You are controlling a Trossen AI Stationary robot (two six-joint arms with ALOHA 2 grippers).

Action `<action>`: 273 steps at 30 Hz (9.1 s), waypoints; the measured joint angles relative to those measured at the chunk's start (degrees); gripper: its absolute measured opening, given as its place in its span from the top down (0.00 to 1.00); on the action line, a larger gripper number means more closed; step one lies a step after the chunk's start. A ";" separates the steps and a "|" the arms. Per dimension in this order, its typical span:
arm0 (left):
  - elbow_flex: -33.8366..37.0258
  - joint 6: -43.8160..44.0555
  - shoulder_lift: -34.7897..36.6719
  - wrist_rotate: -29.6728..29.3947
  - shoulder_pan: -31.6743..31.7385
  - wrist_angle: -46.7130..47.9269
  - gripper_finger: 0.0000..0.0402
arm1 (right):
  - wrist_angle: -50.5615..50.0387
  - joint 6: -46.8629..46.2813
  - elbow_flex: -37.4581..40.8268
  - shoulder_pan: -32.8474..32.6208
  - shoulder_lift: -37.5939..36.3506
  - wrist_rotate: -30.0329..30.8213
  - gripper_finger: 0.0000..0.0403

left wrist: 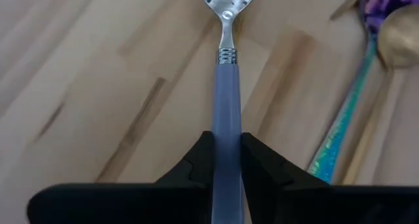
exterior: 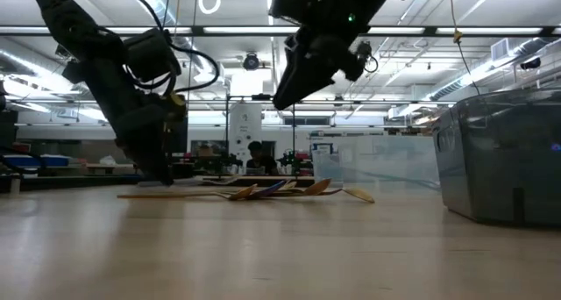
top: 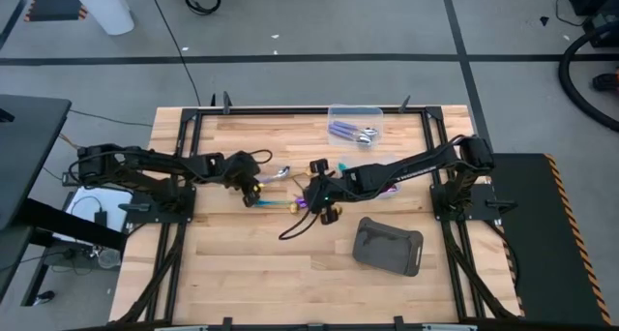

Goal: Sort silverware by color (type)
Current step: Put the violet spoon into the top transparent bin, then put the blue spoon into the bottom transparent bin

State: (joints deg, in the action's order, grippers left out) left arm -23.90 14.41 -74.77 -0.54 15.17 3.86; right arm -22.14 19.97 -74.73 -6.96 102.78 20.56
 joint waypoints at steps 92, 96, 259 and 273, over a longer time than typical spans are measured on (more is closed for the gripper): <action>-0.26 8.53 1.69 8.33 -6.40 -30.24 0.89 | -6.01 12.36 0.03 23.74 -2.98 -5.90 0.98; -0.26 8.53 1.69 8.32 -6.40 -30.23 0.89 | -6.24 10.57 0.03 27.66 -4.42 -10.88 0.98; -22.38 -0.08 -13.70 0.97 -11.49 -23.31 0.95 | -3.89 7.34 6.35 -5.44 -11.97 18.62 0.72; -23.80 -1.50 -13.72 1.24 -10.87 -24.32 0.95 | -4.74 10.60 6.35 -6.03 -11.97 18.47 0.69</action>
State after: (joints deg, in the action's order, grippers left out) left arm -47.70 12.91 -88.49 0.70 4.31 -20.46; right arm -26.87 30.57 -68.38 -12.99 90.80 39.04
